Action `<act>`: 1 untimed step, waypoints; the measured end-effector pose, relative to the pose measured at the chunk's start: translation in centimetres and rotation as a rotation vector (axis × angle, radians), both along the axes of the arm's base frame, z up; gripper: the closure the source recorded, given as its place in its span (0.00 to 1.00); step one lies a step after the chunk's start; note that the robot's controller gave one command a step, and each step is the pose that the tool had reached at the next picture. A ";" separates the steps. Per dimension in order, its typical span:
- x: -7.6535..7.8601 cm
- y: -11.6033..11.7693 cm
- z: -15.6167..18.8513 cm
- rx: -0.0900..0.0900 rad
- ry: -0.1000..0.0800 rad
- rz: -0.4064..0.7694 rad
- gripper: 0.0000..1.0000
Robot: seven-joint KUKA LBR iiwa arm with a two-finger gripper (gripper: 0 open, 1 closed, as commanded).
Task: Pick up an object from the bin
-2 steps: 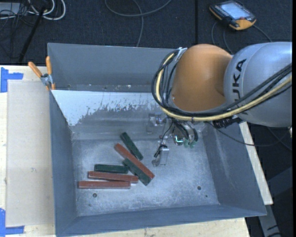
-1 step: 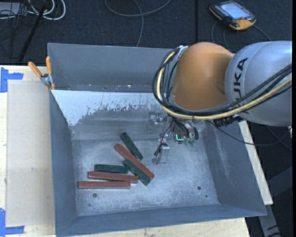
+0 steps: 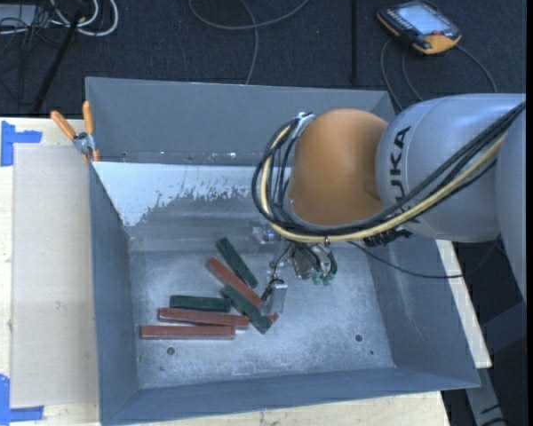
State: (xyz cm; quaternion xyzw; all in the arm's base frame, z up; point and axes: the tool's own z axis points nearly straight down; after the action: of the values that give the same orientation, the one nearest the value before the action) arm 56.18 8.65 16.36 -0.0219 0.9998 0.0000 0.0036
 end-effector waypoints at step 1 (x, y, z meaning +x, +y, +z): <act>-0.6 0.5 -6.2 0.001 0.004 0.037 0.00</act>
Offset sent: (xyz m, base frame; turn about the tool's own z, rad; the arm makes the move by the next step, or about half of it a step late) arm -0.0283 0.0466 -0.0936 0.0195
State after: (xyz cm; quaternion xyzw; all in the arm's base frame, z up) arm 55.61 9.18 10.17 -0.0404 0.9992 0.0006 0.0015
